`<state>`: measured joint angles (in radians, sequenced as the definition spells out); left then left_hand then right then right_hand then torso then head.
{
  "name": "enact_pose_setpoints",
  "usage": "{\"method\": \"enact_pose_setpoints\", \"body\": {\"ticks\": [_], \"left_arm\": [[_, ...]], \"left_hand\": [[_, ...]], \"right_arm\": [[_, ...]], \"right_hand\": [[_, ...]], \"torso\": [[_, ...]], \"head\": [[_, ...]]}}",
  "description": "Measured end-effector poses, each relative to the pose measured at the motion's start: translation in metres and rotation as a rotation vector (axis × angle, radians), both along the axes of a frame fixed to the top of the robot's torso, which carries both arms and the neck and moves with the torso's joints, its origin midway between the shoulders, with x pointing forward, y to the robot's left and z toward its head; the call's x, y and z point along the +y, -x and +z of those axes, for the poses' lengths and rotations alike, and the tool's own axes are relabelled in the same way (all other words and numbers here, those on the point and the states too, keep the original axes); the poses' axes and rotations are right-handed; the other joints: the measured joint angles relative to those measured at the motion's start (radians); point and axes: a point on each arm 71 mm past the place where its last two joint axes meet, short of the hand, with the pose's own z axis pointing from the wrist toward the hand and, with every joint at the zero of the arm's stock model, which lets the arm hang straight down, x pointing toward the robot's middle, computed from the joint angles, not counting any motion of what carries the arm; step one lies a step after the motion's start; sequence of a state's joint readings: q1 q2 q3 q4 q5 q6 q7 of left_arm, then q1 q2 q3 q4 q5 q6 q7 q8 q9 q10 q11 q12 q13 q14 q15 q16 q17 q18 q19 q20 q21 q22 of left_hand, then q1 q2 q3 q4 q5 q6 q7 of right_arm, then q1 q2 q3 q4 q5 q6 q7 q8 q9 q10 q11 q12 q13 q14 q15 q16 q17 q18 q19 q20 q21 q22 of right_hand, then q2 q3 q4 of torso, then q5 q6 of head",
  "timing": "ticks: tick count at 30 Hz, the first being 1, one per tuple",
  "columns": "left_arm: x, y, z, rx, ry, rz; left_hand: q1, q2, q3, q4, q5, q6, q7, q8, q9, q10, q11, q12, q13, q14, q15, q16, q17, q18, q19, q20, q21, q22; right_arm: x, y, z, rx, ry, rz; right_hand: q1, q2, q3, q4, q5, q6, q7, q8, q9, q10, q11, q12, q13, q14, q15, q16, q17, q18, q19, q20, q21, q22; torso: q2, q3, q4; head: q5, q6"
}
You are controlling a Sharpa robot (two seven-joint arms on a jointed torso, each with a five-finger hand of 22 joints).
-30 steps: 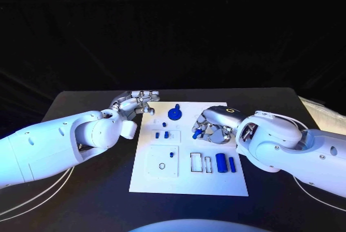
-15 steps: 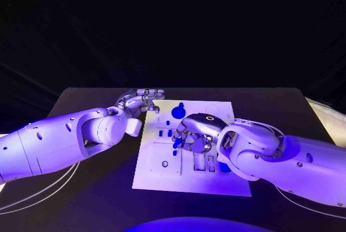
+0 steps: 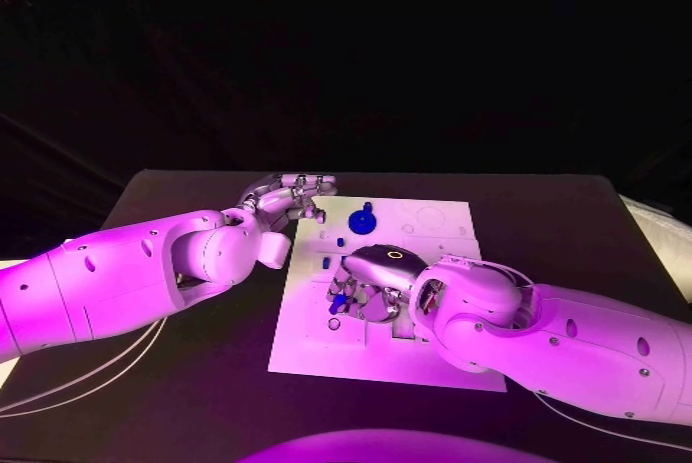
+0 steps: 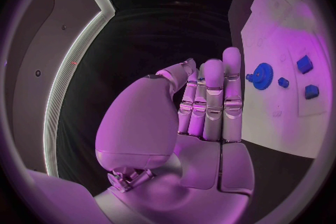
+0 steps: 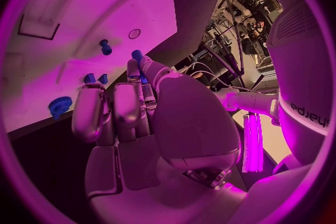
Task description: Assemble the parts on the task board
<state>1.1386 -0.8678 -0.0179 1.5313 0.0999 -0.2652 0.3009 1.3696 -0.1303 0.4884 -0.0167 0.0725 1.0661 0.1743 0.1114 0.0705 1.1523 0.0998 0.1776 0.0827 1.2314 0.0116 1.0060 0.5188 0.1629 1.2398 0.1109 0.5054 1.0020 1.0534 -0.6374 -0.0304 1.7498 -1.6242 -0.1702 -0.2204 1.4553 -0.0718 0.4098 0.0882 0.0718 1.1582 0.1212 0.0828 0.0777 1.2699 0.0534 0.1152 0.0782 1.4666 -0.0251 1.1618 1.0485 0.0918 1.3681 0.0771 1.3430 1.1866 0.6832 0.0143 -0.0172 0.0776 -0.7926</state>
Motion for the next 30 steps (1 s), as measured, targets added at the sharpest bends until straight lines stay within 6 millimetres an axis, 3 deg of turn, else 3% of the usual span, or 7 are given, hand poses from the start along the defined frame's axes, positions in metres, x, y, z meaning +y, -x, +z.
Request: {"method": "enact_pose_setpoints", "body": {"ticks": [30], "left_arm": [[0.000, 0.000, 0.000, 0.001, 0.000, -0.001]], "left_hand": [[0.000, 0.000, 0.000, 0.000, 0.000, 0.000, 0.000, 0.000, 0.000, 0.000, 0.000, 0.000, 0.000, 0.000, 0.000, 0.000, 0.000, 0.000, 0.000, 0.000, 0.000, 0.000]], "right_arm": [[0.010, 0.002, -0.021, 0.014, 0.098, 0.042]], "right_hand": [[-0.006, -0.007, 0.003, -0.003, 0.000, 0.001, -0.001, 0.002, 0.000, 0.002, 0.002, 0.000, 0.001, 0.000, 0.000, 0.000, 0.002, 0.000, 0.000, 0.000, 0.000, 0.001]], "torso": [[0.000, 0.0004, 0.0000]], "head": [[0.003, -0.011]]}}
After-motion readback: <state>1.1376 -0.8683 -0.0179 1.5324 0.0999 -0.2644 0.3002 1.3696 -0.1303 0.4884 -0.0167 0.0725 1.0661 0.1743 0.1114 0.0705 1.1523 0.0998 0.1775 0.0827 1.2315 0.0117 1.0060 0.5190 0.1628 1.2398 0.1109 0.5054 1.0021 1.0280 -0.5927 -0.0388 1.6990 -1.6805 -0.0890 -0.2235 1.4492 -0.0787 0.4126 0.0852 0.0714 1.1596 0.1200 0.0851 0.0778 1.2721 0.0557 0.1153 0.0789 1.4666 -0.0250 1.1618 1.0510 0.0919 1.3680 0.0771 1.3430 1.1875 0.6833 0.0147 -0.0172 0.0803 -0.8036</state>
